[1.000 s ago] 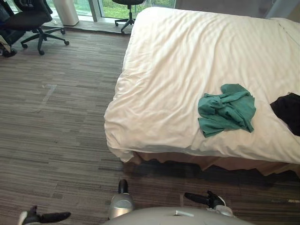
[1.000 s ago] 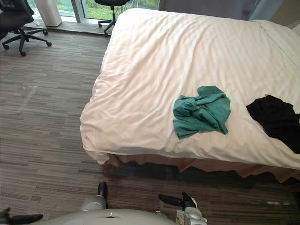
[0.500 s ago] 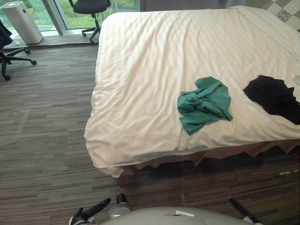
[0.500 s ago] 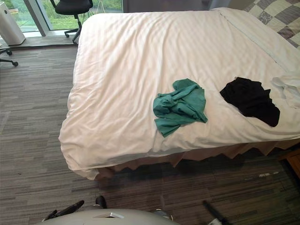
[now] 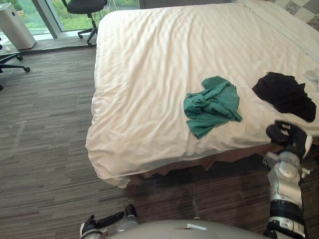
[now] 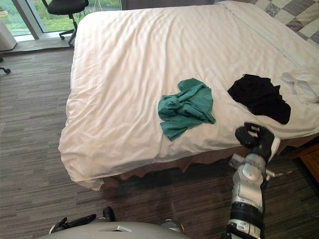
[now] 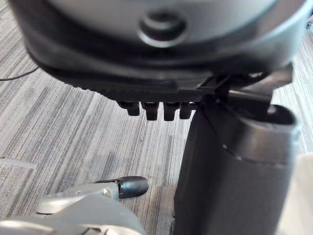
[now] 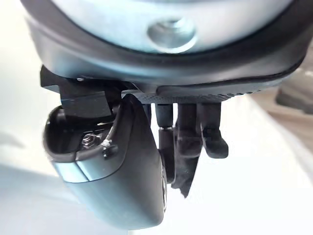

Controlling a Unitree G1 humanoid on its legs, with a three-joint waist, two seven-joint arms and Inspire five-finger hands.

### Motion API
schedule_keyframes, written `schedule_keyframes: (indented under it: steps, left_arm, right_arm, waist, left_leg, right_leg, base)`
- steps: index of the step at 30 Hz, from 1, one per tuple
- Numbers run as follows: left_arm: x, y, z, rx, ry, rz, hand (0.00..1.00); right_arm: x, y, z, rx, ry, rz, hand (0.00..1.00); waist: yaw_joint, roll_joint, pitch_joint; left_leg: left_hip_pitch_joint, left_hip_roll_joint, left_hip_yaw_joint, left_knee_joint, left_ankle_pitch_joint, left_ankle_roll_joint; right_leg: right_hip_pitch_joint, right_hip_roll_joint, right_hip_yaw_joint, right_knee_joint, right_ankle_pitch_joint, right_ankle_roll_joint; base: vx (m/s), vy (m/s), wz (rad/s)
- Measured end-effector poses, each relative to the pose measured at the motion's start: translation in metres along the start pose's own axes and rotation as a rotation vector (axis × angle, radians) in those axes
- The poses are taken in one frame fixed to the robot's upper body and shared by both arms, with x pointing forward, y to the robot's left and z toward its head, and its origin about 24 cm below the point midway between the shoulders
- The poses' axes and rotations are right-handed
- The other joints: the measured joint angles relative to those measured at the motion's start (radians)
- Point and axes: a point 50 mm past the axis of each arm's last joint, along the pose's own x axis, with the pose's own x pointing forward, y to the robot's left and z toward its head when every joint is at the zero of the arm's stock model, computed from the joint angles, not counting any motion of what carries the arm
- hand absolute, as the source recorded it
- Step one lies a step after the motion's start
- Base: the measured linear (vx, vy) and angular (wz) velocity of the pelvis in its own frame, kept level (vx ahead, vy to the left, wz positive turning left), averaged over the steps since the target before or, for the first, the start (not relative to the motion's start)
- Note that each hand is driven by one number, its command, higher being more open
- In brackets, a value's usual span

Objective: Tidy up the quilt and then pick up the clothes from the bed and put them into the laundry hamper

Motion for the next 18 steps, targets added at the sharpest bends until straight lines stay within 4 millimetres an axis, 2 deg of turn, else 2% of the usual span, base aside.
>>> schedule_keyframes:
  steps: [2,4,5,6,8,9,12,13,14,15,16,18]
  left_arm:
    - [0.0,-0.002,0.003,0.025,-0.015,-0.014,1.0]
    - [0.0,-0.003,0.005,0.046,-0.023,-0.02,1.0]
    - [0.0,-0.005,0.006,0.052,-0.028,-0.024,1.0]
    - [0.0,-0.005,0.007,0.051,-0.031,-0.026,1.0]
    - [0.0,-0.011,0.012,0.06,-0.05,-0.039,1.0]
    - [0.0,-0.011,0.013,0.059,-0.055,-0.041,1.0]
    - [0.0,-0.017,0.022,0.044,-0.08,-0.046,1.0]
    - [0.0,-0.018,0.024,0.04,-0.088,-0.047,1.0]
    - [0.0,-0.02,0.032,0.016,-0.113,-0.047,1.0]
    - [0.0,-0.021,0.035,0.008,-0.122,-0.046,1.0]
    - [0.0,-0.024,0.043,0.001,-0.144,-0.046,1.0]
    - [-0.001,-0.029,0.056,-0.03,-0.188,-0.056,1.0]
  right_arm:
    - [0.007,0.031,0.025,0.01,-0.09,0.106,0.0]
    - [0.008,0.053,0.042,0.022,-0.149,0.182,0.0]
    - [0.007,0.078,0.059,0.041,-0.203,0.267,0.0]
    - [0.006,0.087,0.067,0.053,-0.224,0.304,0.0]
    - [0.0,0.124,0.104,0.07,-0.334,0.429,0.0]
    - [-0.002,0.131,0.112,0.073,-0.36,0.457,0.0]
    - [-0.015,0.168,0.165,0.113,-0.503,0.588,0.0]
    - [-0.018,0.173,0.176,0.123,-0.533,0.608,0.0]
    - [-0.024,0.183,0.202,0.157,-0.605,0.643,0.0]
    - [-0.027,0.188,0.212,0.176,-0.628,0.658,0.0]
    - [-0.032,0.194,0.229,0.208,-0.663,0.681,0.0]
    - [-0.04,0.206,0.249,0.251,-0.688,0.711,0.0]
  waist:
    - [-0.001,-0.011,0.004]
    - [0.0,-0.011,0.004]
    - [0.003,-0.009,0.004]
    - [0.005,-0.007,0.003]
    - [0.033,0.004,0.004]
    - [0.041,0.005,0.005]
    - [0.09,0.01,0.018]
    - [0.095,0.009,0.023]
    - [0.115,0.005,0.044]
    - [0.122,0.003,0.055]
    - [0.141,-0.002,0.08]
    - [0.172,-0.001,0.135]
  left_leg:
    - [-0.001,-0.001,-0.002,0.0,0.003,0.001]
    - [-0.004,-0.002,-0.005,0.0,0.003,0.001]
    - [-0.012,-0.001,-0.01,0.0,0.008,0.003]
    - [-0.019,0.001,-0.014,0.0,0.011,0.005]
    - [-0.05,0.016,-0.036,0.005,0.027,0.01]
    - [-0.057,0.019,-0.044,0.005,0.035,0.015]
    - [-0.082,0.04,-0.082,0.005,0.054,0.02]
    - [-0.091,0.04,-0.091,0.005,0.055,0.019]
    - [-0.118,0.041,-0.117,0.005,0.061,0.017]
    - [-0.13,0.041,-0.125,0.005,0.068,0.018]
    - [-0.156,0.04,-0.143,0.005,0.081,0.018]
    - [-0.201,0.041,-0.174,0.004,0.102,0.02]
  right_leg:
    - [0.0,0.0,-0.002,0.0,0.002,0.003]
    - [-0.001,0.0,-0.004,0.0,0.004,0.005]
    - [-0.006,0.001,-0.007,0.0,0.008,0.011]
    - [-0.012,0.003,-0.007,0.001,0.014,0.014]
    - [-0.038,0.02,-0.003,-0.002,0.045,0.0]
    - [-0.041,0.023,-0.004,-0.003,0.053,-0.006]
    - [-0.047,0.048,-0.02,-0.003,0.096,-0.018]
    - [-0.051,0.05,-0.023,-0.003,0.097,-0.018]
    - [-0.06,0.053,-0.043,-0.003,0.097,-0.018]
    - [-0.066,0.054,-0.053,-0.003,0.097,-0.018]
    - [-0.081,0.055,-0.066,-0.003,0.096,-0.019]
    - [-0.101,0.058,-0.088,-0.004,0.092,-0.021]
  base:
    - [0.0,0.0,0.0]
    - [0.01,-0.001,0.04]
    - [0.02,-0.005,0.08]
    - [0.02,-0.007,0.06]
    - [0.0,0.0,0.0]
    - [-0.02,-0.009,0.12]
    - [-0.04,0.003,0.25]
    - [-0.07,0.024,0.42]
    - [-0.08,0.021,0.4]
    - [-0.12,0.025,0.45]
    - [-0.15,0.027,0.37]
    - [-0.2,0.04,0.43]
